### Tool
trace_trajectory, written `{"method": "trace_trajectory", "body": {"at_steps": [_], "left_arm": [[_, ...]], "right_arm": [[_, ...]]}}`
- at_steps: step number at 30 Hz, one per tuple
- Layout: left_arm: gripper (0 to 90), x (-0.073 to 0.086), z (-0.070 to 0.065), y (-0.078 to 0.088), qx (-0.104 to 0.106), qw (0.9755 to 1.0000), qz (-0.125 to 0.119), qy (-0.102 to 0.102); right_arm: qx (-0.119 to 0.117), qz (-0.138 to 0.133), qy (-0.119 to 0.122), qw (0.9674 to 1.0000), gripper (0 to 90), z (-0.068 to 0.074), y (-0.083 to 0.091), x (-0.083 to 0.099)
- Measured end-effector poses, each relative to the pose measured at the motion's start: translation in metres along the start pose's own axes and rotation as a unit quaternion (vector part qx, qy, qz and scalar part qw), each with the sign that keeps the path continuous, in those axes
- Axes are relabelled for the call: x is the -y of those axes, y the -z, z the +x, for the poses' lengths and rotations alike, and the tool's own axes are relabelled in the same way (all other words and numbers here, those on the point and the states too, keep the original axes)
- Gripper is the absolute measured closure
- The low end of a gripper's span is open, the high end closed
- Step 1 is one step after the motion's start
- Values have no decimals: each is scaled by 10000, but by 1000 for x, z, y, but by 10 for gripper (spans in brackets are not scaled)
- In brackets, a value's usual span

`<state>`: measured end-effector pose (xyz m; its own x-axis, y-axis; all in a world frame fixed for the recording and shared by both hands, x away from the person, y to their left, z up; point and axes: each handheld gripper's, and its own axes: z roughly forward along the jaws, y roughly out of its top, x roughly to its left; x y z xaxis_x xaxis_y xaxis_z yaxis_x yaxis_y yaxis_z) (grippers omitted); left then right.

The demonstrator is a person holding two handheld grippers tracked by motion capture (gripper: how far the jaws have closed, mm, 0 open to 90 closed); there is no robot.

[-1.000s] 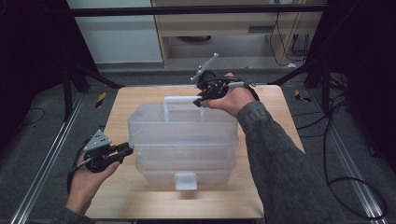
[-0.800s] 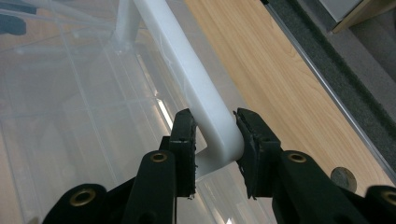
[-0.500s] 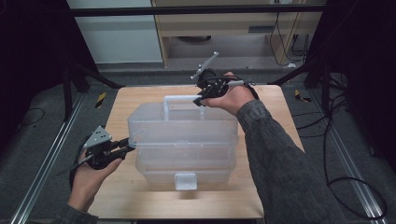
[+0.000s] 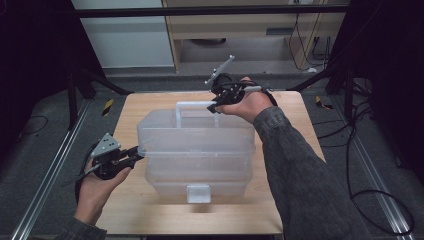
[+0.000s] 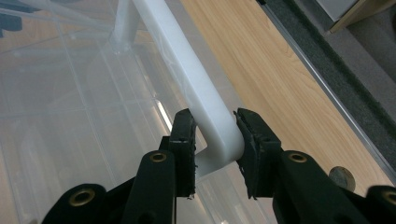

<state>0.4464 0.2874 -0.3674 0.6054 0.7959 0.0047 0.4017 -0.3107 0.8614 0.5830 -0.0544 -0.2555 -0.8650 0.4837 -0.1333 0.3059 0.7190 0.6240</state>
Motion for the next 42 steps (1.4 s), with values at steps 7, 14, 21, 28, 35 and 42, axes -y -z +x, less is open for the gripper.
{"method": "trace_trajectory", "body": {"at_steps": [7, 14, 21, 28, 35, 42], "left_arm": [[742, 0, 0, 2, 9, 10000, -39, 34], [746, -1, 1, 1, -16, 10000, -49, 50], [750, -2, 2, 0, -32, 10000, -51, 65], [752, -4, 1, 0, -56, 10000, -18, 24], [753, -4, 1, 1, -51, 10000, -28, 36], [755, -5, 1, 1, -53, 10000, -47, 48]], "right_arm": [[12, 24, 53, 10000, 696, 0, 0, 0], [52, -73, -37, 10000, 605, 1, 4, 0], [286, -320, -76, 9991, 568, 2, 32, 9], [724, -488, -190, 9960, 705, 6, 78, 33], [1049, -515, -336, 9926, 778, 5, 99, 57], [1251, -562, -609, 9887, 795, 2, 109, 84]]}}
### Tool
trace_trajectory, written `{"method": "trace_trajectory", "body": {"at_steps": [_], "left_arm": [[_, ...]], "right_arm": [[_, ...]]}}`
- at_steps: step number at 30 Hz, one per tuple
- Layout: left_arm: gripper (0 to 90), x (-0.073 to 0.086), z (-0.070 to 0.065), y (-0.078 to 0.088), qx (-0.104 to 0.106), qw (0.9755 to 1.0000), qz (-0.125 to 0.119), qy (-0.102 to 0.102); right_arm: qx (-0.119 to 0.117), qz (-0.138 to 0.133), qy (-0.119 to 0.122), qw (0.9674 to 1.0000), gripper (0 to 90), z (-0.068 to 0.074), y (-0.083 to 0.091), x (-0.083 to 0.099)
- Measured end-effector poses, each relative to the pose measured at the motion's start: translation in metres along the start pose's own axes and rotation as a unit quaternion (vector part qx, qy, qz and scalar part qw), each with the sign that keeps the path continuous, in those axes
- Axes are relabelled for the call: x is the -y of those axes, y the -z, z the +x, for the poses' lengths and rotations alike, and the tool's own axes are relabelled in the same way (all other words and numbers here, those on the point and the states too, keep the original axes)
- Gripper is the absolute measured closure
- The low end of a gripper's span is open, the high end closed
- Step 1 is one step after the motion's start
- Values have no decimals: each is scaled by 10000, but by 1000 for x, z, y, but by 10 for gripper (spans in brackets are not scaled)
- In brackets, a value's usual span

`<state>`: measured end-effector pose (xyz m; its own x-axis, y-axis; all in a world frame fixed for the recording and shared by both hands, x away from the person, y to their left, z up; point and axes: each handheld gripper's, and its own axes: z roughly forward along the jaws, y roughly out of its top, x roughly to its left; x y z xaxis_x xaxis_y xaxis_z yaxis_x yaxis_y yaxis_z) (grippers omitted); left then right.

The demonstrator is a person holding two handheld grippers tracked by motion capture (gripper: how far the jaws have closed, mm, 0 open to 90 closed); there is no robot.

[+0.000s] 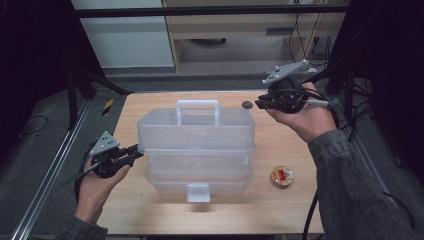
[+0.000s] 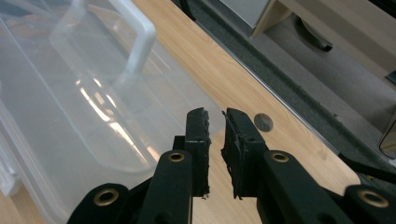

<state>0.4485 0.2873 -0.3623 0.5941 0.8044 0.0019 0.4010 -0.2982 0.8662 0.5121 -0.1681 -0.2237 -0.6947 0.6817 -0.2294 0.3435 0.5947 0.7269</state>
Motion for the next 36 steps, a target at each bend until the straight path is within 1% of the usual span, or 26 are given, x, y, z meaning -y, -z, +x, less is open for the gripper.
{"method": "trace_trajectory", "body": {"at_steps": [6, 7, 8, 9, 10, 13, 18, 25, 29, 30, 31, 32, 33, 34, 35, 36], "left_arm": [[755, -2, 0, 1, -8, 10000, -11, 4], [755, -2, 0, 1, -8, 10000, -11, 4], [755, -2, 0, 1, -7, 10000, -22, 10], [755, -2, 0, 1, -7, 10000, -22, 10], [755, -3, 1, 1, -6, 10000, -21, 12], [755, -3, 1, 1, -3, 10000, -19, 15], [756, -3, 1, 1, -7, 10000, -9, 6], [757, -4, 1, 1, -6, 10000, 2, 3], [757, -5, 1, 1, -2, 10000, 3, 24], [758, -6, 1, 1, 0, 10000, -7, 38], [757, -6, 1, 1, 0, 10000, -7, 38], [758, -6, 2, 1, -2, 10000, 2, 42], [758, -6, 2, 1, -2, 10000, 2, 42], [758, -6, 2, 2, 2, 10000, 5, 45], [759, -7, 2, 2, 3, 10000, 2, 52], [759, -7, 2, 1, 0, 10000, 5, 56]], "right_arm": [[79, 46, -154, 9998, 799, -3, 2, 19], [79, 46, -154, 9998, 799, -3, 2, 19], [111, 72, -196, 9997, 800, -2, 2, 25], [111, 72, -196, 9997, 800, -2, 2, 25], [136, 88, -229, 9996, 803, -1, 1, 31], [102, 124, -256, 9995, 808, 1, -2, 40], [37, 169, -290, 9994, 812, 4, -7, 46], [44, 176, -347, 9992, 813, 7, -10, 53], [36, 191, -376, 9991, 812, 10, -13, 59], [14, 191, -433, 9989, 813, 14, -15, 64], [14, 191, -433, 9989, 813, 14, -15, 64], [-9, 170, -488, 9987, 813, 19, -18, 69], [-9, 170, -488, 9987, 813, 19, -18, 69], [-14, 173, -510, 9985, 813, 21, -20, 72], [3, 158, -582, 9982, 813, 27, -23, 78], [10, 159, -593, 9981, 812, 30, -24, 81]]}}
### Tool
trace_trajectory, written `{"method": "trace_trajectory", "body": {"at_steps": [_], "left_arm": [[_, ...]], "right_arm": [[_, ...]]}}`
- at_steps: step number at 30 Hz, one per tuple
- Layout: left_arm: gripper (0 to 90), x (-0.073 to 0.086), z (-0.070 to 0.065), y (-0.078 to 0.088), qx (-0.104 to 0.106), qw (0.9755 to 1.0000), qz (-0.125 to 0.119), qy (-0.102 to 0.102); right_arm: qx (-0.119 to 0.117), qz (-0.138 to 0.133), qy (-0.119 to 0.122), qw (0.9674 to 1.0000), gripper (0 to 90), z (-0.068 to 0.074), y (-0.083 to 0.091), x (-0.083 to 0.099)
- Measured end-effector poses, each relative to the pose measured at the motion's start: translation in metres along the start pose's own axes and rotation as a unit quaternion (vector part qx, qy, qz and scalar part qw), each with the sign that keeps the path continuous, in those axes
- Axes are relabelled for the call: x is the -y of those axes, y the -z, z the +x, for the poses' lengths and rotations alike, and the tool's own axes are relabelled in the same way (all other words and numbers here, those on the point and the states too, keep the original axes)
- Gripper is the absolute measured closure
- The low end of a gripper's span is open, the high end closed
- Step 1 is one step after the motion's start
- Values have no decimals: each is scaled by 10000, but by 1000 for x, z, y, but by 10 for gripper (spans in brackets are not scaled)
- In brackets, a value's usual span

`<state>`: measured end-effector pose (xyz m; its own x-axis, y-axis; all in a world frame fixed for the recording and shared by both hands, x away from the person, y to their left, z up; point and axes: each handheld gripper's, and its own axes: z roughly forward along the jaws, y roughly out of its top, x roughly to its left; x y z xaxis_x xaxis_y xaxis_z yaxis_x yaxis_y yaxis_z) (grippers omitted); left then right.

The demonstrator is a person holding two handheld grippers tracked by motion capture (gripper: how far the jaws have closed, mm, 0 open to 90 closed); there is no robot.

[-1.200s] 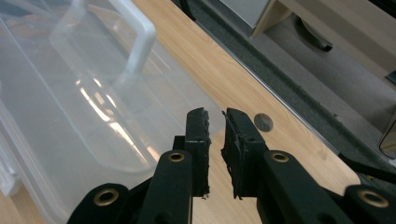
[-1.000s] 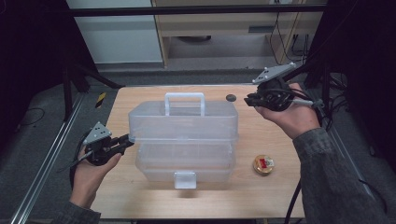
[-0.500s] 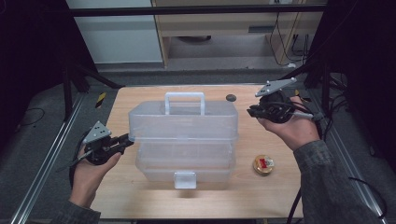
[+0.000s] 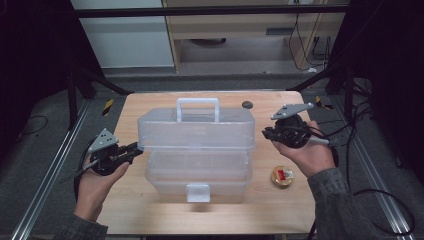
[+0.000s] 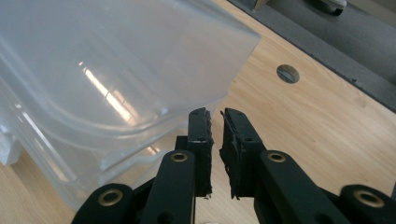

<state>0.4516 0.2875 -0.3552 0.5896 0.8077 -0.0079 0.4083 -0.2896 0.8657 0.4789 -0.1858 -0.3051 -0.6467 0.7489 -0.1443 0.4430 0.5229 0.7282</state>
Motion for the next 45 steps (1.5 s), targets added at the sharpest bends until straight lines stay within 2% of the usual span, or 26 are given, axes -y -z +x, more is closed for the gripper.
{"method": "trace_trajectory", "body": {"at_steps": [11, 20, 25, 33, 45], "left_arm": [[766, -5, 1, 1, -30, 10000, 13, -16], [769, -7, 2, 1, -39, 10000, 51, -33], [770, -8, 2, 1, -33, 10000, 49, -32], [772, -9, 2, 1, -46, 10000, 50, -42], [774, -10, 2, 2, -52, 10000, 40, -43]], "right_arm": [[26, -70, -155, 9999, 805, 22, -14, 24], [-10, -159, -464, 9988, 806, 37, -24, 46], [-16, -189, -544, 9983, 813, 44, -29, 55], [-22, -246, -631, 9977, 851, 52, -33, 63], [-151, -342, -981, 9945, 841, 65, -45, 77]]}}
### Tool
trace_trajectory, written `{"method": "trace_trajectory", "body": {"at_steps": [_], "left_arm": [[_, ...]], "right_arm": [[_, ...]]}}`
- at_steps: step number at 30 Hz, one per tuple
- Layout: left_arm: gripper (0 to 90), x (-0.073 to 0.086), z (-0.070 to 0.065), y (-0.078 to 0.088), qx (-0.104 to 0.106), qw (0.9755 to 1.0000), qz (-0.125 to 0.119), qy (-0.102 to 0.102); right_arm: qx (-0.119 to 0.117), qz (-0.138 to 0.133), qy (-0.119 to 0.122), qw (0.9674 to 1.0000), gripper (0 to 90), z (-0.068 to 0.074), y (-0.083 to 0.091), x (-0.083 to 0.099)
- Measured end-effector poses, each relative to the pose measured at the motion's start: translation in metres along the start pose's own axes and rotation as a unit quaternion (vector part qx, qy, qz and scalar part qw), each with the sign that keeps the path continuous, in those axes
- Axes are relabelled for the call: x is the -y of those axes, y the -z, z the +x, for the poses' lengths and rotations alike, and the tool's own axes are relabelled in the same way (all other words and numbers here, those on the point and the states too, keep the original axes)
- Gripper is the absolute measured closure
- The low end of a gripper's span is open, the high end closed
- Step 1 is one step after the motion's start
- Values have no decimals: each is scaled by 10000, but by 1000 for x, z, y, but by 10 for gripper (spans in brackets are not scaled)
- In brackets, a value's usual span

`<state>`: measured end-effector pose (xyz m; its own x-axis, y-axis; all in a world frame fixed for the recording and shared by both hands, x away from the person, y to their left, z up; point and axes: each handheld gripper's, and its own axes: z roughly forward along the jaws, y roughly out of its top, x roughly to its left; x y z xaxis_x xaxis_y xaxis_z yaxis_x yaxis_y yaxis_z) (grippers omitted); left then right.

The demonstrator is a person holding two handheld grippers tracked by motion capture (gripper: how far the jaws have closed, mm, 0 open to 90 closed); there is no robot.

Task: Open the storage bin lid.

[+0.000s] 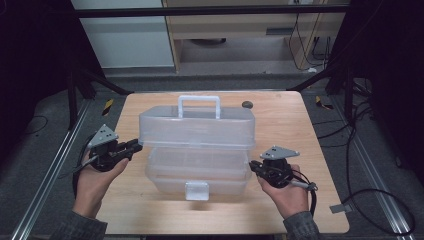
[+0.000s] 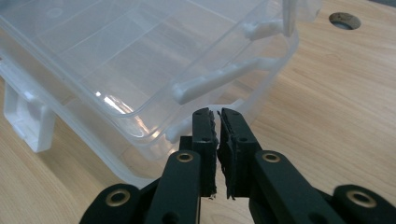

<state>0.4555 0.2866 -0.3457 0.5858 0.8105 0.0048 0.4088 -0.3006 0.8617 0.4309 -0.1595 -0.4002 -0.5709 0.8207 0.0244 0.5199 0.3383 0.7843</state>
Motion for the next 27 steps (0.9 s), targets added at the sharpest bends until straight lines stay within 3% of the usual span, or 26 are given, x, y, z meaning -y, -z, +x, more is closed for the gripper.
{"method": "trace_trajectory", "body": {"at_steps": [10, 15, 27], "left_arm": [[775, 0, 0, 0, -8, 10000, -5, -4], [777, -2, 2, -2, -30, 10000, -28, 21], [767, -11, 6, -5, -71, 9998, -196, 60]], "right_arm": [[16, 15, -205, 9998, 801, 1, -8, 6], [-10, -35, -442, 9990, 780, 0, -11, 9], [-3, -11, -386, 9993, 781, 0, -11, 8]]}}
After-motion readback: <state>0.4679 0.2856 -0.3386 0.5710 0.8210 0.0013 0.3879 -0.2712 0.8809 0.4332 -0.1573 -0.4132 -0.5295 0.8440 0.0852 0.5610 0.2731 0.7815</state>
